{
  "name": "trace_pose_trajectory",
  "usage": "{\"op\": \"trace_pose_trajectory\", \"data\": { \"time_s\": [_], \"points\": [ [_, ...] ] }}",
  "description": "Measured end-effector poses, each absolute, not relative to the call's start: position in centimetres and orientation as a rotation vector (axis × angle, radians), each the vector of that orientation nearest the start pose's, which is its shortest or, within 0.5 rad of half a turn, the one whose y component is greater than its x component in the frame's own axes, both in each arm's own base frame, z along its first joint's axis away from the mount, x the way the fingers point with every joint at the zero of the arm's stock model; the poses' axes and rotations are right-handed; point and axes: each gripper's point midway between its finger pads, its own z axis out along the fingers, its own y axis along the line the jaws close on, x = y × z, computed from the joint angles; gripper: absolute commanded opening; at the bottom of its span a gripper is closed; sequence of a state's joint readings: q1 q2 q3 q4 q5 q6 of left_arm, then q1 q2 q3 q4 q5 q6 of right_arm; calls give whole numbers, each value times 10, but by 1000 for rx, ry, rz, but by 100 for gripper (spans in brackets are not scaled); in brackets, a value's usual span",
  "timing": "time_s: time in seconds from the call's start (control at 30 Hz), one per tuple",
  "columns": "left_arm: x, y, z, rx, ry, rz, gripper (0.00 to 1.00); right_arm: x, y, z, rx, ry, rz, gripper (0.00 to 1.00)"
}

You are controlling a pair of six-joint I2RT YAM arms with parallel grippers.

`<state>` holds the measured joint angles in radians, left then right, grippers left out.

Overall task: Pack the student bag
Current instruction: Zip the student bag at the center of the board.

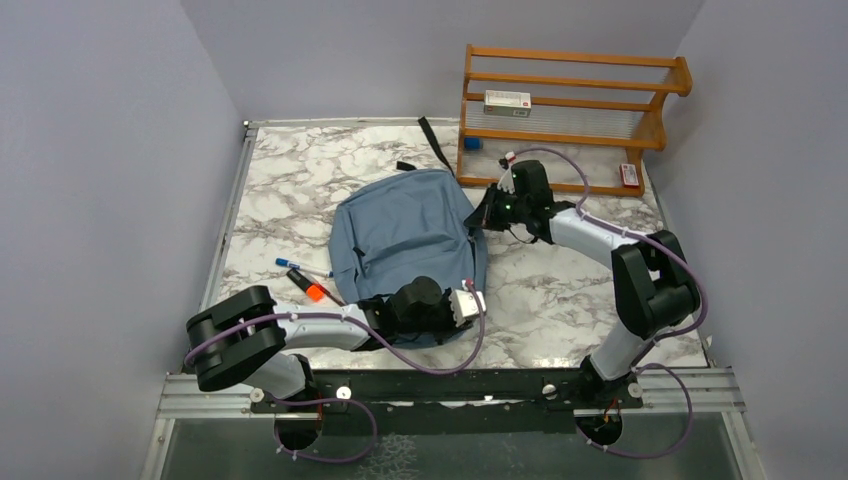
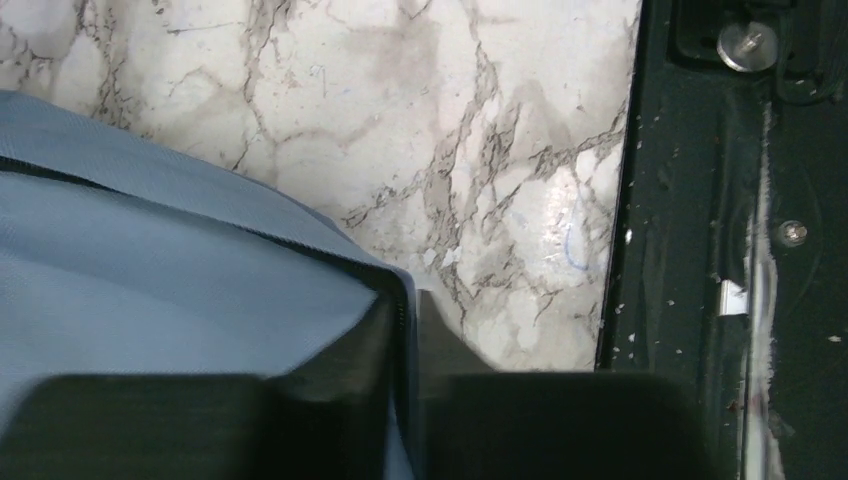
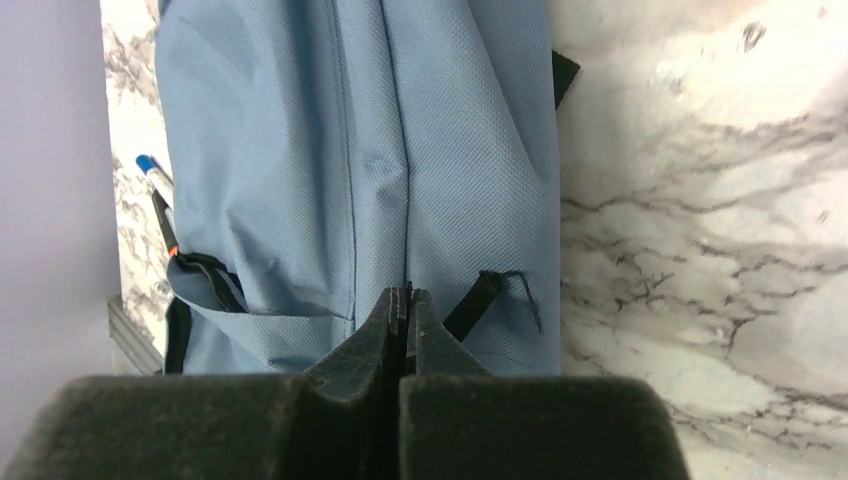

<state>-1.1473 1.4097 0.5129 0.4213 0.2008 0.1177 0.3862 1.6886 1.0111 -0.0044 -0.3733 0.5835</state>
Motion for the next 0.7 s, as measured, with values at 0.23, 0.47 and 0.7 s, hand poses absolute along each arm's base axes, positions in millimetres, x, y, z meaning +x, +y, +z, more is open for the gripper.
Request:
{"op": "trace_pose_trajectory", "data": {
  "time_s": [0.23, 0.47, 0.7],
  "points": [
    [132, -383, 97, 1384, 1579, -851, 84, 415, 233, 137, -31, 2226, 815, 1],
    [161, -403, 146, 1285, 1519, -884, 86, 442, 199, 144, 9, 2174, 662, 27],
    [220, -365, 179, 1001, 1624, -878, 97, 437, 179, 161, 5, 2143, 550, 40]
  ]
}}
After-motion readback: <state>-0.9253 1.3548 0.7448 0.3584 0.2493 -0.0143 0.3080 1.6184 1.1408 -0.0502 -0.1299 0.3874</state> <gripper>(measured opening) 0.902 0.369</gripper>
